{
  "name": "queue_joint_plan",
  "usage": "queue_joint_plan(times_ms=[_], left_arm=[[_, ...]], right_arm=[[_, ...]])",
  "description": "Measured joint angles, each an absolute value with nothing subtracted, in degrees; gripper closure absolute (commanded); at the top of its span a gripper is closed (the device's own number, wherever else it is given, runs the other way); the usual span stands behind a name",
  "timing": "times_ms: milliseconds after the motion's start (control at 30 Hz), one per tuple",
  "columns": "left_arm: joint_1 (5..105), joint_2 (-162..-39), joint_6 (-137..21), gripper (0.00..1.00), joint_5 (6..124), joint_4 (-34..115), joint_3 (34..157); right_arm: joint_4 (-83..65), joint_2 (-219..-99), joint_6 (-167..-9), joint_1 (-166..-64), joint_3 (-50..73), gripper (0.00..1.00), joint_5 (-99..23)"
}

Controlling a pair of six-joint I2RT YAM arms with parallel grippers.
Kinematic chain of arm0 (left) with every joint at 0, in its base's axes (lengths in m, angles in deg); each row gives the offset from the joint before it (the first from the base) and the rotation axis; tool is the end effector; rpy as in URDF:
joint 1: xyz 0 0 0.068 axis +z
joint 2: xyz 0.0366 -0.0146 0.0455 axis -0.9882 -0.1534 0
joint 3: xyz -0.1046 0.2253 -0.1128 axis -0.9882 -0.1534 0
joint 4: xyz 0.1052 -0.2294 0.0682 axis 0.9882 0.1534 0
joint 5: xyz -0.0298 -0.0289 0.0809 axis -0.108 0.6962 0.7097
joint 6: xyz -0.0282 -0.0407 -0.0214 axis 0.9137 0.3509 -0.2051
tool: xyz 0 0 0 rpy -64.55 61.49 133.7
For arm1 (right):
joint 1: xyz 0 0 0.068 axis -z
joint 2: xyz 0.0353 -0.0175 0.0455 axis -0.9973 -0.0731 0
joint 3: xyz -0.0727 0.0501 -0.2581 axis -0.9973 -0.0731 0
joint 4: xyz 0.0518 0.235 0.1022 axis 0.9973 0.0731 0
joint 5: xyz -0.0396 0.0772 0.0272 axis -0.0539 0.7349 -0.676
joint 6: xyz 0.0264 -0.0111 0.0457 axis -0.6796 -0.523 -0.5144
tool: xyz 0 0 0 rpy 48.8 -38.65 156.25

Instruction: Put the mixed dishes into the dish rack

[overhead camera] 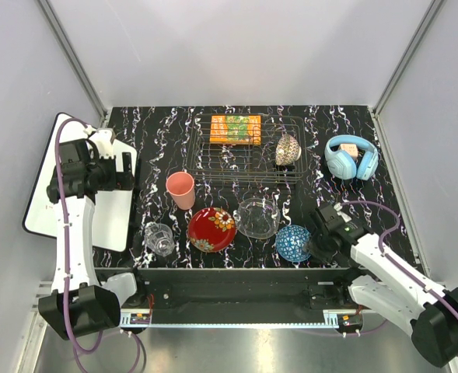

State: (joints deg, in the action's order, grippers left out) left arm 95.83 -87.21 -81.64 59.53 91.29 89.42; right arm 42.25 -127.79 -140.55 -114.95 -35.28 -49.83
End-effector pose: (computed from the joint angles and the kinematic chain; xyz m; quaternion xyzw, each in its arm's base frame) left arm 0.2088 0.0460 0.3481 0.0245 0.9159 -0.0169 0.4003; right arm 0.1171 0.0625 0.1800 0.2624 0.9526 0.0790 0.1318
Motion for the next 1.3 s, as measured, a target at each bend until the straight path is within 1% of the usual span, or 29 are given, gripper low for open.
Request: queue_joint_plan(times_ms=[33, 67, 133, 167, 233, 400, 600, 733, 867, 1033, 1100, 1300], left_arm=[[95.83, -87.17, -81.64, 0.01, 59.56, 91.29, 89.42], [95.83, -87.13, -81.62, 0.01, 59.56, 91.29, 89.42], [95.83, -86.95, -81.6, 0.01, 59.53, 91.29, 89.42], [95.83, -86.84, -81.6, 0.01, 59.53, 91.29, 89.42], [95.83, -86.54, -81.6, 0.01, 59.53, 91.31, 89.42], [95.83, -86.1, -81.6, 0.01, 59.56, 91.31, 89.42], [95.83, -85.64, -81.6, 0.01, 59.56, 91.31, 89.42], [95.83, -85.38, -81.6, 0.01, 59.56, 91.34, 89.36], [95.83, -85.2, -81.6, 0.01, 59.51, 91.31, 89.22], [95.83, -84.35, -81.64, 0.01, 59.53, 91.53, 88.11], [95.83, -83.83, -81.69, 0.01, 59.53, 91.55, 87.74], [95.88, -82.69, -81.66, 0.01, 59.32, 91.84, 86.84]], right_arm=[[41.97, -128.08, -140.58, -115.17, -35.28, 0.62, -49.91], [41.75, -128.41, -140.66, -115.52, -35.28, 0.74, -50.24], [41.42, -129.06, -140.79, -116.35, -35.28, 0.85, -50.94], [41.27, -129.35, -140.95, -116.81, -35.26, 0.92, -51.18], [41.07, -129.59, -141.25, -117.6, -35.06, 1.0, -51.95], [43.13, -129.61, -141.89, -120.75, -32.85, 1.0, -55.33], [49.25, -130.07, -144.77, -129.27, -27.15, 1.0, -61.76], [55.74, -134.57, -146.02, -136.24, -17.27, 1.0, -68.32], [59.87, -142.68, -143.44, -139.41, -2.56, 1.0, -80.67], [58.86, -152.36, -133.71, -137.53, 10.2, 1.0, -92.38], [56.63, -155.68, -129.1, -135.65, 12.83, 1.0, -95.42], [46.82, -161.35, -114.41, -127.98, 14.03, 1.0, -100.05]])
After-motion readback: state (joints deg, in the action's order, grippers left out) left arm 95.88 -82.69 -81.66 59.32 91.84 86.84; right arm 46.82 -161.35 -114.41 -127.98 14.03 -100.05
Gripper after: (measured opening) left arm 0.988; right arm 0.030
